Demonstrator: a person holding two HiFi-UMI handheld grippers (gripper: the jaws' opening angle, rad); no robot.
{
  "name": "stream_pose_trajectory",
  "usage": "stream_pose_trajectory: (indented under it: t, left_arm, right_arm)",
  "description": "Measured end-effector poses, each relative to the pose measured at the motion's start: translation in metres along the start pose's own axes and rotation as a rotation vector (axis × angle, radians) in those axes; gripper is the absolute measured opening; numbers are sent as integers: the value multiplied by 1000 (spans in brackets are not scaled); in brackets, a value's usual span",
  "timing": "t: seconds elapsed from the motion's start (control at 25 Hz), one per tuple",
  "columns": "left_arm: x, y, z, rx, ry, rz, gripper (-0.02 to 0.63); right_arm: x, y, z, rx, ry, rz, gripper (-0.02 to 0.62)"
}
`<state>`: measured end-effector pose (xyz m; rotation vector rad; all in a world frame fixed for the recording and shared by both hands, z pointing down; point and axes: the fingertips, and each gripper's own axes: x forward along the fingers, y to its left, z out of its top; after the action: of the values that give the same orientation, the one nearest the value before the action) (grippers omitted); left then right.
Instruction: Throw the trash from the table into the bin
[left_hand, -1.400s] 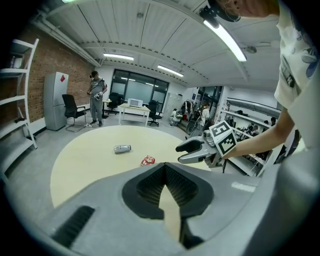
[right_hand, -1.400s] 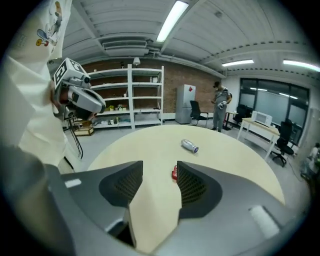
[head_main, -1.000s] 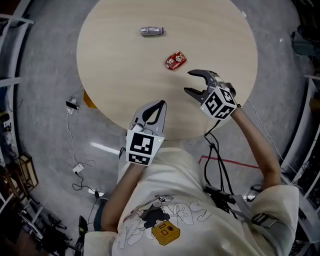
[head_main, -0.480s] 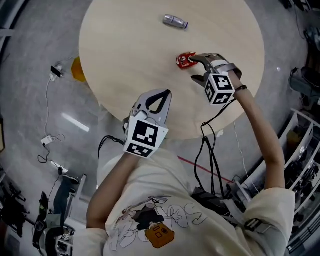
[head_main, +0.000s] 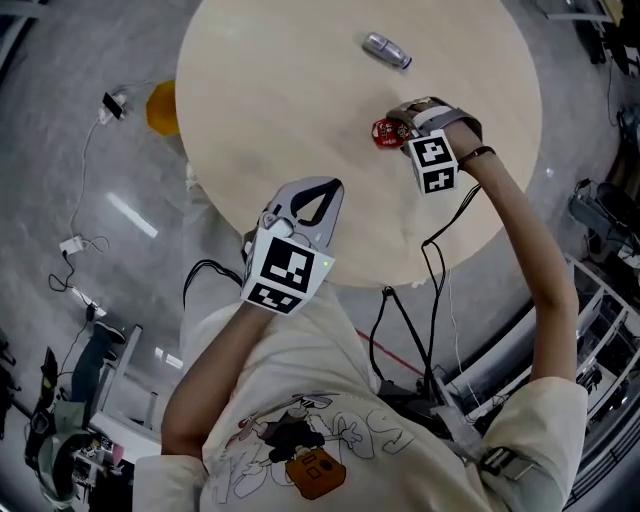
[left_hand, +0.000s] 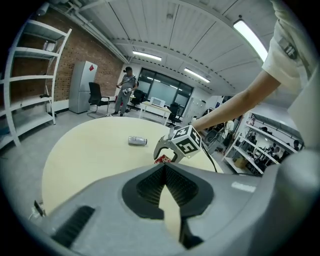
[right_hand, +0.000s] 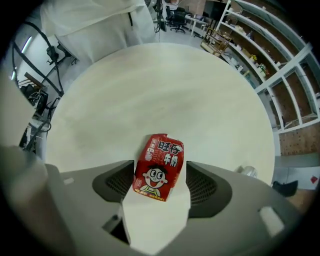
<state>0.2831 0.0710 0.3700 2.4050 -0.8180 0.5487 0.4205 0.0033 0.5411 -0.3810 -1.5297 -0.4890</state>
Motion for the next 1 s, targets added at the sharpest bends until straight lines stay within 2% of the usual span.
stream_pose_trajectory:
  t: [0.28, 0.48, 0.68, 0.84, 1.0]
  left_arm:
    - [-3, 0, 5, -6, -10, -1, 6]
    - [3, 3, -3, 2, -9, -18, 6]
    - [-10, -2, -2, 13, -12, -38, 6]
    - [-18, -7, 3, 54, -16, -77, 6]
    - [-29, -5, 0, 87, -11, -115, 6]
  right_arm:
    - [-1, 6, 10, -4, -6, 22, 313]
    - [10, 3, 13, 61, -7, 17, 301]
    - [5, 2, 17, 110, 55, 21, 281]
    - [0, 6, 23, 233, 44, 34, 278]
    - [-11, 5, 35, 384, 10, 2, 276]
